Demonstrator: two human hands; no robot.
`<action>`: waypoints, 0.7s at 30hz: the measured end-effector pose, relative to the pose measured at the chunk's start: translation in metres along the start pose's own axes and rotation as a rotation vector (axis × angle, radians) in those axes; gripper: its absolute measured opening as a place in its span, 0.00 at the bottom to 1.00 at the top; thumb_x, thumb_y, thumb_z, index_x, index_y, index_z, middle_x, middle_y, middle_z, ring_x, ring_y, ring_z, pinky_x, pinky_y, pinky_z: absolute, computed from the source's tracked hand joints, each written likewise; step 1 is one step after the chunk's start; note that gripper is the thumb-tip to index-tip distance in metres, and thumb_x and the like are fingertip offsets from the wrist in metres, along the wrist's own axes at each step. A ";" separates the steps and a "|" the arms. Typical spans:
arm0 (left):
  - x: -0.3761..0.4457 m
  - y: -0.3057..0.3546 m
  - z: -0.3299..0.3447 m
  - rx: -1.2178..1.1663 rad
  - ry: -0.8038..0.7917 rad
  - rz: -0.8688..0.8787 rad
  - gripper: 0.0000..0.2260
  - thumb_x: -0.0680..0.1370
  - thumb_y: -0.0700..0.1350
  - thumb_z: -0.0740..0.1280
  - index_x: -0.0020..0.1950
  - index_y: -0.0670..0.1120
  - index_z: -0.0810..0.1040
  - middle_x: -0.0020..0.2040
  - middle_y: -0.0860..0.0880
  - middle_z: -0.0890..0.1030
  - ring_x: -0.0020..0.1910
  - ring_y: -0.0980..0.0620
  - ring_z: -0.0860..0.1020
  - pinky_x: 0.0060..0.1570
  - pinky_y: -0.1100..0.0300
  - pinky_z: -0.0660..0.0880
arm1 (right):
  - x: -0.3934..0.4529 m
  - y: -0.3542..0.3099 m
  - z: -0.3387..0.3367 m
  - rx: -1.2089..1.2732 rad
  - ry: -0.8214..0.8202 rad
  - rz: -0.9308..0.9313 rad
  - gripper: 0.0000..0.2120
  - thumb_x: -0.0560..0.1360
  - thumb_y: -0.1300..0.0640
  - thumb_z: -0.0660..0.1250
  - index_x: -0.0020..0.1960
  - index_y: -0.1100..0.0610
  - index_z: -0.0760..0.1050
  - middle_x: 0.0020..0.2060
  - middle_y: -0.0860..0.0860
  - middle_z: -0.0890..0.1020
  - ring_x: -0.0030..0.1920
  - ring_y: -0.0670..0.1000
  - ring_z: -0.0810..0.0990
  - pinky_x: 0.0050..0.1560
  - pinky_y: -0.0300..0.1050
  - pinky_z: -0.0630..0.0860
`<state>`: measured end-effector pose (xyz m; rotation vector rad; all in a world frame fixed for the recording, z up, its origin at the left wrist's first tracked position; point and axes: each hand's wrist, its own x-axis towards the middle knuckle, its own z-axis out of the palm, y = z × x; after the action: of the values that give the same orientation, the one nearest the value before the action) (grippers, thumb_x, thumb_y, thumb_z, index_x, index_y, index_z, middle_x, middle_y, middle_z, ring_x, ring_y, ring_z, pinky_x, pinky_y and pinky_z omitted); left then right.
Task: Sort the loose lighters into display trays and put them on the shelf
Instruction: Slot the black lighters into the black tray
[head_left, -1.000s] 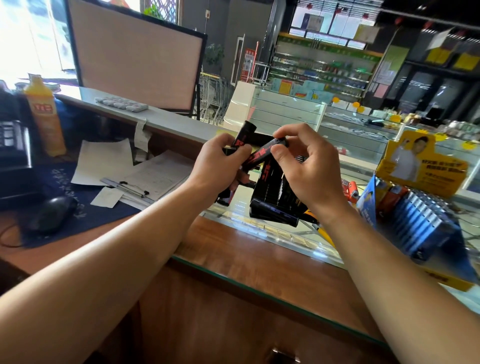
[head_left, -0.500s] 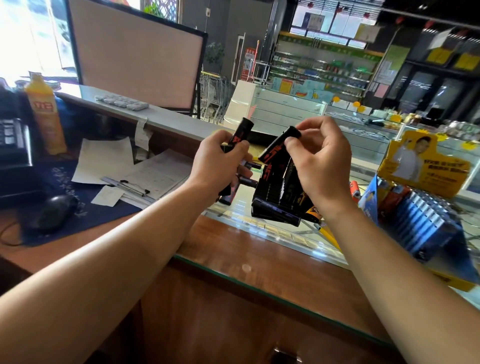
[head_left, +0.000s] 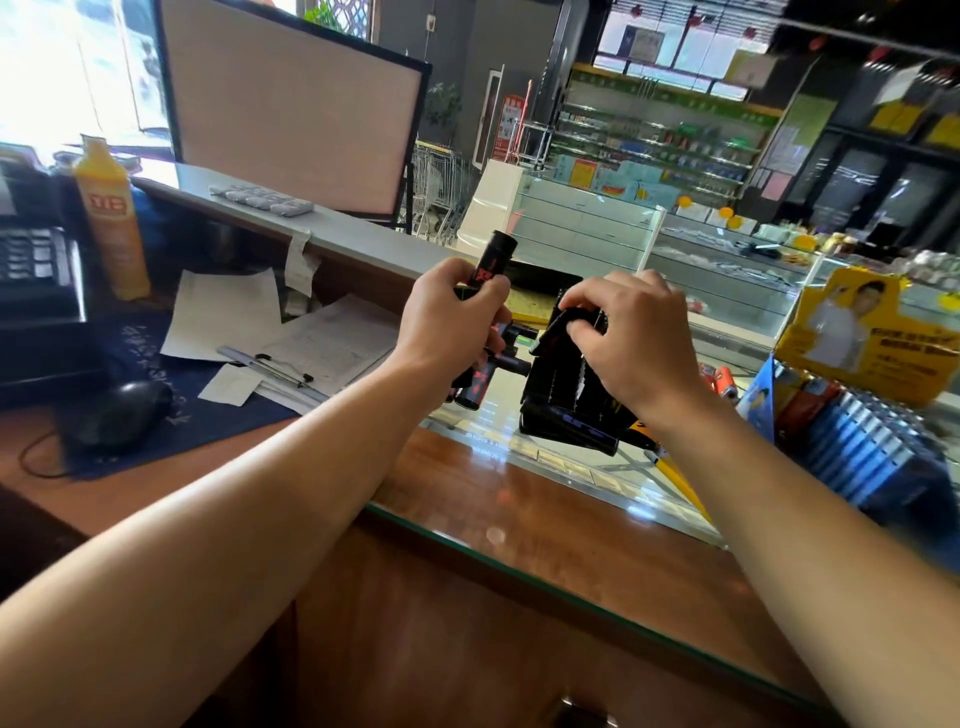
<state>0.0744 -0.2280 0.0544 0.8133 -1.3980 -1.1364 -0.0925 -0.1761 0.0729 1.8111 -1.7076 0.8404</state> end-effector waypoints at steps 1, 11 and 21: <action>0.000 0.000 0.000 0.005 0.002 -0.003 0.05 0.80 0.44 0.67 0.47 0.44 0.75 0.36 0.46 0.82 0.23 0.53 0.74 0.22 0.62 0.69 | -0.001 0.001 0.001 -0.042 0.017 -0.007 0.07 0.72 0.58 0.71 0.49 0.51 0.82 0.43 0.50 0.84 0.49 0.60 0.77 0.53 0.52 0.67; -0.001 -0.001 -0.002 0.031 -0.030 0.014 0.03 0.77 0.45 0.71 0.46 0.46 0.80 0.35 0.47 0.80 0.26 0.53 0.75 0.25 0.61 0.71 | -0.005 0.003 0.009 -0.187 0.120 0.006 0.07 0.72 0.56 0.72 0.49 0.50 0.81 0.39 0.49 0.84 0.46 0.57 0.78 0.55 0.50 0.63; -0.003 0.001 0.002 0.088 -0.075 -0.009 0.06 0.73 0.36 0.69 0.44 0.46 0.82 0.37 0.41 0.83 0.27 0.52 0.75 0.27 0.61 0.70 | -0.007 0.001 0.008 -0.149 0.041 0.064 0.13 0.74 0.55 0.69 0.57 0.48 0.82 0.42 0.53 0.85 0.50 0.58 0.76 0.60 0.54 0.64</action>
<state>0.0735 -0.2247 0.0545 0.8471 -1.5162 -1.1284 -0.0933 -0.1775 0.0622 1.6386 -1.7609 0.7495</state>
